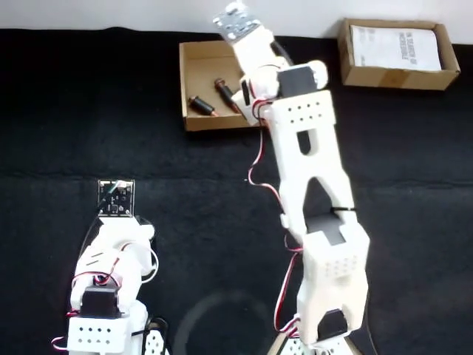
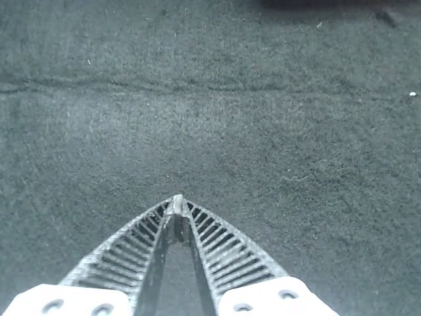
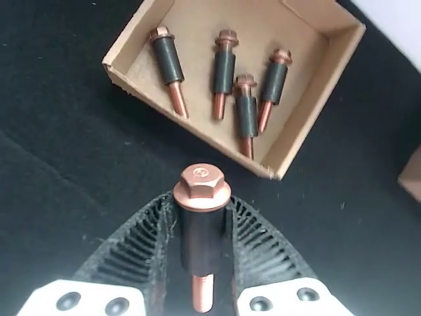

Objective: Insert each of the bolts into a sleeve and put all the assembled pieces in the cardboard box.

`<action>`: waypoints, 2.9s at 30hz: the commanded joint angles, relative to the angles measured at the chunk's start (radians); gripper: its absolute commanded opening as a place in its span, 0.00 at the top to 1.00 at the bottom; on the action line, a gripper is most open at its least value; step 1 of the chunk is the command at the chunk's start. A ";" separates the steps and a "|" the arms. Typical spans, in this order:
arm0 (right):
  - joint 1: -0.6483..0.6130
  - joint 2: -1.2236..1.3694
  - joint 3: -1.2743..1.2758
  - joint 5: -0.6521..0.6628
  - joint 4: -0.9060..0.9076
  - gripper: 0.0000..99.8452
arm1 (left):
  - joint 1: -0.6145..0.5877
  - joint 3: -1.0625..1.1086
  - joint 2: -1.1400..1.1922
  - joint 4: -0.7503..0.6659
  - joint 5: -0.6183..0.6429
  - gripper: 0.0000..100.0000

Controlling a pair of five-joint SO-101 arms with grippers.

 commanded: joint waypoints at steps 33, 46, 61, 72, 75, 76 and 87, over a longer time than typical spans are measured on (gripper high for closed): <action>-0.002 0.498 -0.159 0.539 -0.687 0.84 | -0.044 0.016 -0.010 0.006 -0.002 0.99; -0.010 0.394 -0.572 0.367 -0.050 0.84 | -0.065 0.016 -0.005 0.003 -0.002 0.99; 0.090 0.139 -0.757 0.005 0.298 0.84 | -0.067 0.016 -0.002 0.006 -0.002 0.99; 0.226 -0.433 -0.140 -0.344 0.295 0.84 | -0.067 0.016 -0.002 0.008 -0.002 0.99; 0.283 -0.541 0.027 -0.450 0.294 0.84 | -0.067 0.016 -0.002 0.008 -0.002 0.99; 0.302 -0.578 0.077 -0.473 0.292 0.84 | -0.067 0.016 -0.002 0.008 -0.002 0.99; 0.332 -1.141 0.739 -0.483 0.292 0.84 | -0.067 0.016 -0.001 0.009 -0.002 0.99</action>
